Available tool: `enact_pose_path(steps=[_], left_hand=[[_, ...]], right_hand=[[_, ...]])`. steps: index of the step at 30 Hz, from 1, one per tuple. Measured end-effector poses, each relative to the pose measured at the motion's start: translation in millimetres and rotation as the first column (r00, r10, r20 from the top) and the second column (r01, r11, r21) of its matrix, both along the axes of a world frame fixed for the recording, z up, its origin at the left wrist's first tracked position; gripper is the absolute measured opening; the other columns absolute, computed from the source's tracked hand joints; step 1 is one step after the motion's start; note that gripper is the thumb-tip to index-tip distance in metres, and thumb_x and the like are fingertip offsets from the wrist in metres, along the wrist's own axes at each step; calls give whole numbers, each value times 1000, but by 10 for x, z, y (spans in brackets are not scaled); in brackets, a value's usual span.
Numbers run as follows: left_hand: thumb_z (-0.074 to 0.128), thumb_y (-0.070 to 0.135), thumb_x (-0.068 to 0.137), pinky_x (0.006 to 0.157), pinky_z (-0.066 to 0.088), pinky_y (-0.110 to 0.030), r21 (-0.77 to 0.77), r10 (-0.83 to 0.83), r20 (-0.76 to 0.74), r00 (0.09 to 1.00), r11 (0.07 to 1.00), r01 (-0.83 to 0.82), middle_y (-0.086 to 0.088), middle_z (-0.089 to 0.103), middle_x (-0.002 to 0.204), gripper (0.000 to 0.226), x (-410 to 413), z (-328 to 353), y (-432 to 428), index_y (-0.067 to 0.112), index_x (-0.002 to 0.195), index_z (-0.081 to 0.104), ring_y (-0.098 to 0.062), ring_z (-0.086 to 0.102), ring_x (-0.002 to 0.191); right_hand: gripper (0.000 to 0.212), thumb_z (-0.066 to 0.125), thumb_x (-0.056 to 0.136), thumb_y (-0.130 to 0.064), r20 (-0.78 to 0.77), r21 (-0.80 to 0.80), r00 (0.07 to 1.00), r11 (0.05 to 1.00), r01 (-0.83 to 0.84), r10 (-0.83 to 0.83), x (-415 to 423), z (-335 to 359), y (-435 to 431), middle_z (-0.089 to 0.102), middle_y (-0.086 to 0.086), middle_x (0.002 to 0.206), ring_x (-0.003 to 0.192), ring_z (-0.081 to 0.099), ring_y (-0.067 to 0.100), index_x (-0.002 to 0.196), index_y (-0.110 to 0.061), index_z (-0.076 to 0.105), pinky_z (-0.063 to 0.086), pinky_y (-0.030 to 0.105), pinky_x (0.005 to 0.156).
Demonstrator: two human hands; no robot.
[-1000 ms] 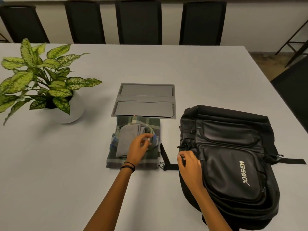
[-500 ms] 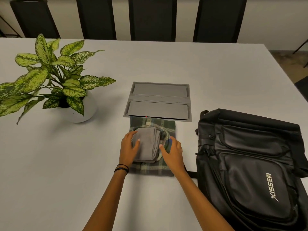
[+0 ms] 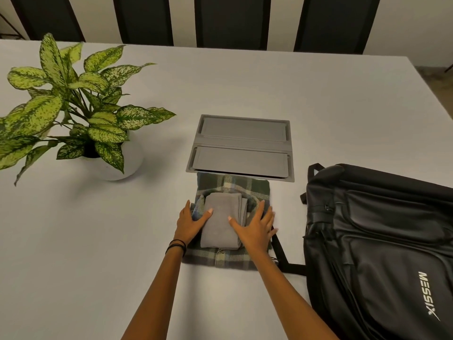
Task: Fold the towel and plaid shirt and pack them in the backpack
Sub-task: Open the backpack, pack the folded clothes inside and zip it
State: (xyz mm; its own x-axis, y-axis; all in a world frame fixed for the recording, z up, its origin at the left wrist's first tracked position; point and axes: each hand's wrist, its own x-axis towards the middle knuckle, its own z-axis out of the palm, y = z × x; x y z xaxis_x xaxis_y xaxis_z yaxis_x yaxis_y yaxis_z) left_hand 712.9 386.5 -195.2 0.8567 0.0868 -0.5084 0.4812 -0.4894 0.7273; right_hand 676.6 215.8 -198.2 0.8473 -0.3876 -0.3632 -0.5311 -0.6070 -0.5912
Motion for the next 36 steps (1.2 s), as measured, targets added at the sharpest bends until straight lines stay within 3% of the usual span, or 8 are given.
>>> enact_pose_path(steps=[2, 4, 20, 32, 36], left_hand=[[47, 97, 23, 109, 30, -54, -39, -15, -45, 999, 999, 14, -9, 20, 154, 152, 27, -84, 27, 19, 148, 8, -34, 28, 138], [42, 99, 16, 109, 31, -54, -51, -36, -72, 997, 998, 32, -8, 19, 154, 158, 54, -152, 37, 21, 148, 5, -33, 28, 138], [43, 99, 12, 110, 30, -51, -114, 14, -70, 997, 993, -22, -5, 14, 156, 160, 21, -18, -83, 24, 148, 4, -31, 25, 139], [47, 96, 9, 106, 35, -49, -126, 25, -53, 998, 991, -32, -5, 19, 154, 161, -5, 62, -108, 25, 147, 5, -32, 32, 136], [47, 96, 11, 105, 37, -49, -96, 57, -28, 998, 994, -59, -4, 21, 153, 159, -25, 85, -152, 25, 147, 6, -32, 33, 135]], right_hand=[[116, 59, 68, -70, -12, -9, 1000, 1000, 1, -1, -5, -43, -51, -12, 11, 156, 143, -11, 30, 148, -19, -8, -2, 54, 113], [118, 59, 67, -71, -28, -3, 1000, 1000, 2, -2, 3, -69, -77, -12, 11, 156, 143, -11, 30, 147, -19, -10, -1, 52, 114], [119, 63, 62, -71, -142, 109, 990, 993, 38, -22, 95, -108, -155, 10, 13, 154, 140, 18, 35, 147, -26, -7, 30, 55, 108], [124, 68, 62, -67, -238, 145, 971, 989, 22, 13, 192, -90, -250, 19, 13, 153, 137, 26, 37, 145, -28, -15, 23, 55, 109], [129, 73, 59, -62, -244, 264, 969, 959, 100, -34, 183, -91, -253, 17, 11, 154, 138, 26, 37, 144, -27, -18, 24, 57, 110]])
